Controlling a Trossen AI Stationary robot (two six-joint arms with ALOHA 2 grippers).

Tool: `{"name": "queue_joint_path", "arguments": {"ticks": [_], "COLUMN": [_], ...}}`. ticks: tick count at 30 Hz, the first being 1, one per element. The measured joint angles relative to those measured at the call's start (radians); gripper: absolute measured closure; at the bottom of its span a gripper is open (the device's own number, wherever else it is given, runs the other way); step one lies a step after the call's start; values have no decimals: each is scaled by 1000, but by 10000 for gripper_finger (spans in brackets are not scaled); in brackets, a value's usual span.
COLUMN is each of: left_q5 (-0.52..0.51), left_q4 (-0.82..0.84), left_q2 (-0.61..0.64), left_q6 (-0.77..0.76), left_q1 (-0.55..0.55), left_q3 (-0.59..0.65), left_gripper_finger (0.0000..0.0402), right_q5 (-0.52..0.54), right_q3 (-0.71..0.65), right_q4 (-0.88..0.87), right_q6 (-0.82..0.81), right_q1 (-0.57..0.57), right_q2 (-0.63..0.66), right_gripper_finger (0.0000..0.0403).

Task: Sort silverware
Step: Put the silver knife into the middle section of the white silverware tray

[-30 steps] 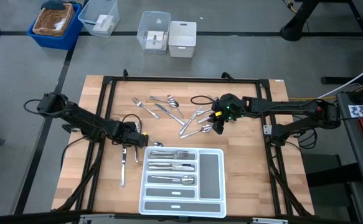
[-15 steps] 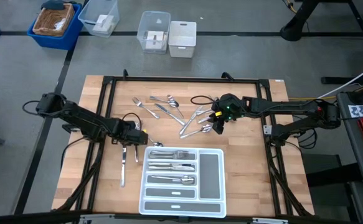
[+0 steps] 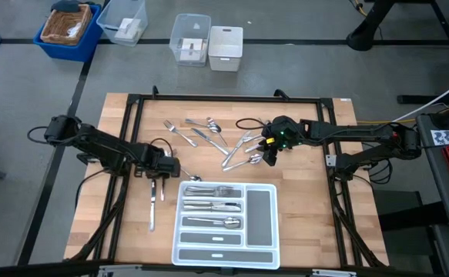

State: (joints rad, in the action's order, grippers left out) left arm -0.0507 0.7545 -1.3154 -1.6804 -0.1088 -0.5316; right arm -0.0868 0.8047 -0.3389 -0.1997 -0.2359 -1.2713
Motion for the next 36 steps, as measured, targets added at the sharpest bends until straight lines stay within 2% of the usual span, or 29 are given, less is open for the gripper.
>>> {"name": "queue_joint_path", "arguments": {"ticks": [16,24,30,36], "left_q5": [-11,-12,-32,-23], "left_q4": [17,-2,0,-4], "left_q2": [0,3,46,79], "left_q6": [56,120,196,207], "left_q1": [6,6,8,7], "left_q3": [1,-2,-23,-26], "left_gripper_finger": [380,371,374,367], "right_q5": [0,1,1,1], "right_q3": [0,0,0,0], "right_q4": [0,0,0,0], "right_q6": [0,0,0,0], "right_q1": [0,0,0,0], "right_q2": [0,0,0,0], "right_gripper_finger": [279,279,279,279]}}
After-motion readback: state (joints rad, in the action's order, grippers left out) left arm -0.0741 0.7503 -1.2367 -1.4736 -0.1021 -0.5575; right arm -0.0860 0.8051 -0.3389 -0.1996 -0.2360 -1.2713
